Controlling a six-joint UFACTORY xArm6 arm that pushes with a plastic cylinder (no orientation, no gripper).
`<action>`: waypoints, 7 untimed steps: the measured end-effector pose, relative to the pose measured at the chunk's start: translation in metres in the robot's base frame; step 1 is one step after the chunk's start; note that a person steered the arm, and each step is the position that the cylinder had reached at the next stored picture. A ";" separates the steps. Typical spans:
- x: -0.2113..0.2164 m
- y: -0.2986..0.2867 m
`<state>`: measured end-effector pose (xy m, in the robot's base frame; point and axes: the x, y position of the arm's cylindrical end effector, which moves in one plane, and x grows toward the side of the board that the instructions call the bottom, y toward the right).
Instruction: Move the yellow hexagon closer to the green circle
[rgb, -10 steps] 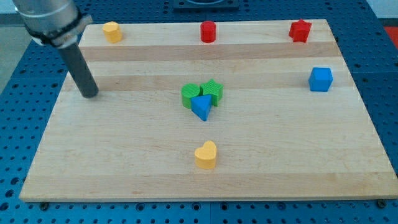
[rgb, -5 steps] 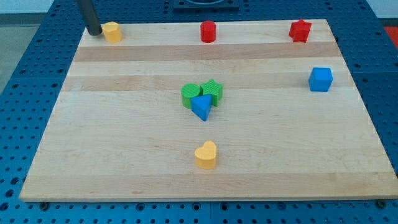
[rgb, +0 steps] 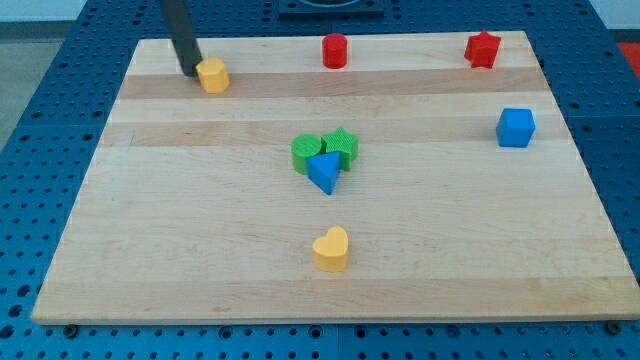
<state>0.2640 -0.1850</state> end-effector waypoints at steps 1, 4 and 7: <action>0.003 0.033; 0.047 0.094; 0.098 0.088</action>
